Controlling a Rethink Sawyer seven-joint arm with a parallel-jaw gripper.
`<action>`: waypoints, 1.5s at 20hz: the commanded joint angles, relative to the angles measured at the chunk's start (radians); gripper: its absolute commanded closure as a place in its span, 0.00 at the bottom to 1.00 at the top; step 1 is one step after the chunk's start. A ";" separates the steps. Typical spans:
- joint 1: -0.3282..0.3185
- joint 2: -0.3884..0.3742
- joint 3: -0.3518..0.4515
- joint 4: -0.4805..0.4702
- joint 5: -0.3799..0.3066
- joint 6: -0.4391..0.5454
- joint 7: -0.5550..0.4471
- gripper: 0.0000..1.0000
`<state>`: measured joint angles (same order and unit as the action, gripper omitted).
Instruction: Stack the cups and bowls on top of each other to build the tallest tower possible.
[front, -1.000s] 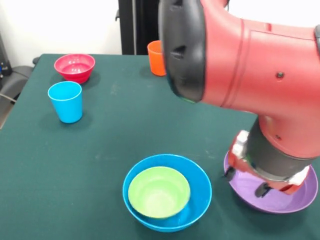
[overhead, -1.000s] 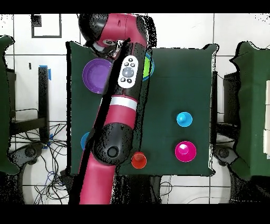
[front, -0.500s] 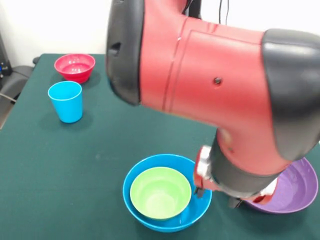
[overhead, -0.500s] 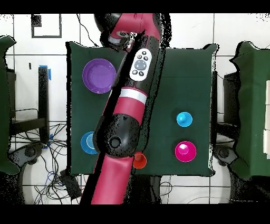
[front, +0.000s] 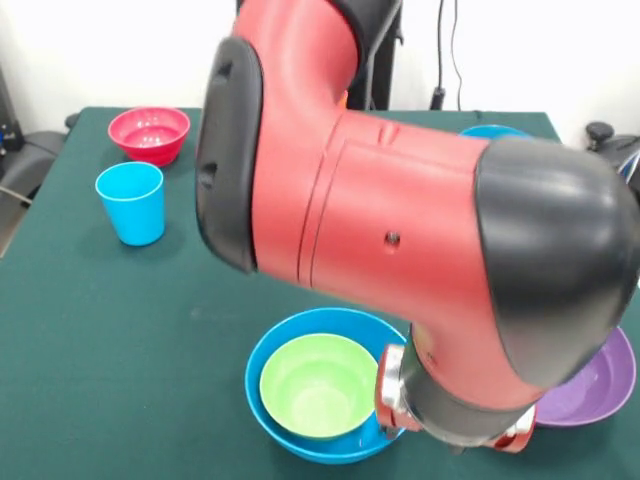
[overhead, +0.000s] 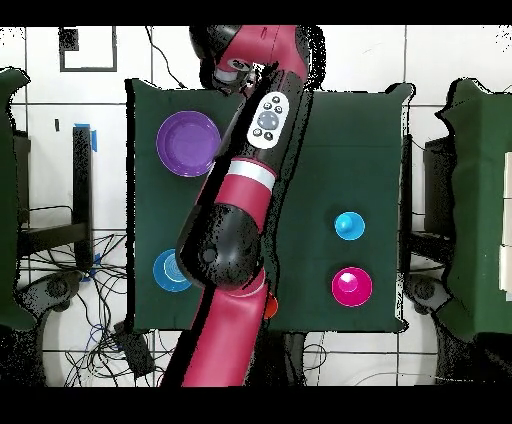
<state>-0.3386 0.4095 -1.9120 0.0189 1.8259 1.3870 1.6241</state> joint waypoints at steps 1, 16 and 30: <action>-0.016 0.027 -0.232 -0.006 0.117 0.001 -0.249 0.00; -0.015 -0.045 -0.312 -0.037 0.403 0.267 -0.211 0.00; -0.025 -0.080 -0.417 -0.051 0.581 0.276 -0.365 0.00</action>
<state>-0.3430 0.3550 -2.1963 0.0182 2.3691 1.6146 1.6237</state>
